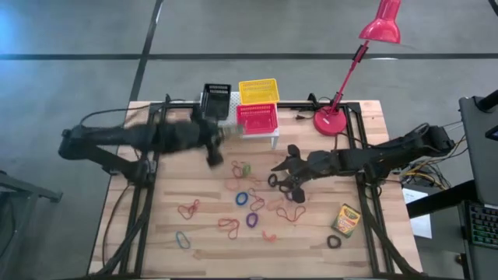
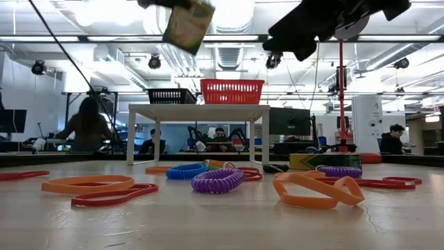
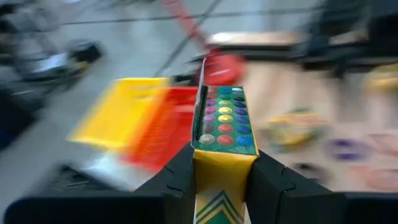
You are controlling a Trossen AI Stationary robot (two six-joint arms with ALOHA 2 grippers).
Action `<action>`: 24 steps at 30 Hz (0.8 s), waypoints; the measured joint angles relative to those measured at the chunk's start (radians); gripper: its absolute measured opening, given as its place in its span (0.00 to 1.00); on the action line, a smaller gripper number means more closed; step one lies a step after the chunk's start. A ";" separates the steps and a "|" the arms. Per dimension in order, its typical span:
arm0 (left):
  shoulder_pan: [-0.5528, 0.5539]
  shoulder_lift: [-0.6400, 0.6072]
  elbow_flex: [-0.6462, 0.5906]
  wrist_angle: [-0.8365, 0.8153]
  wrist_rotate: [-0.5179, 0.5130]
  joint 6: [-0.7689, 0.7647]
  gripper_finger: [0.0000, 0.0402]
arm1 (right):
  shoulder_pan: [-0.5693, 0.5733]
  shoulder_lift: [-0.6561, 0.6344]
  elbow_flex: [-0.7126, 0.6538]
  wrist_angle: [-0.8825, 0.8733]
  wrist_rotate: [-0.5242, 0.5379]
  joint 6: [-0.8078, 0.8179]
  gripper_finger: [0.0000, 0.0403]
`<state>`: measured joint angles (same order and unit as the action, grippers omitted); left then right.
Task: Pick & Place Office Desk Supplies
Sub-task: Put the crayon box into the black bin on the shelf
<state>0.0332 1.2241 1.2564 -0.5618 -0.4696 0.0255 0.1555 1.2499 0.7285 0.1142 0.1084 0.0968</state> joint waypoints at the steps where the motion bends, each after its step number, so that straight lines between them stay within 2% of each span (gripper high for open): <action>1: 0.065 -0.002 0.015 -0.018 0.017 0.044 0.24 | 0.001 0.000 -0.004 0.006 0.000 0.001 0.51; 3: 0.216 -0.013 0.029 -0.021 0.103 0.139 0.24 | 0.002 0.007 -0.009 0.028 -0.001 0.002 0.51; 8: 0.589 -0.007 -0.014 0.047 0.496 0.301 0.24 | 0.001 0.021 -0.012 0.042 -0.001 0.004 0.51; 11: 0.726 0.012 -0.085 0.160 0.684 0.303 0.24 | 0.002 0.022 -0.013 0.043 -0.002 0.006 0.51; 13: 0.765 0.019 -0.145 0.243 0.773 0.320 0.24 | 0.001 0.021 -0.013 0.047 -0.002 0.007 0.51; 17: 0.768 0.024 -0.266 0.392 0.800 0.414 0.24 | 0.001 0.021 -0.013 0.054 -0.002 0.012 0.51; 20: 0.774 0.024 -0.330 0.499 0.787 0.423 0.24 | 0.003 0.021 -0.013 0.053 -0.003 0.020 0.51; 24: 0.789 0.024 -0.386 0.541 0.746 0.419 0.24 | 0.004 0.021 -0.013 0.053 -0.003 0.020 0.51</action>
<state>0.8217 1.2476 0.8704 -0.0210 0.2767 0.4447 0.1596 1.2713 0.7151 0.1677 0.1051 0.1169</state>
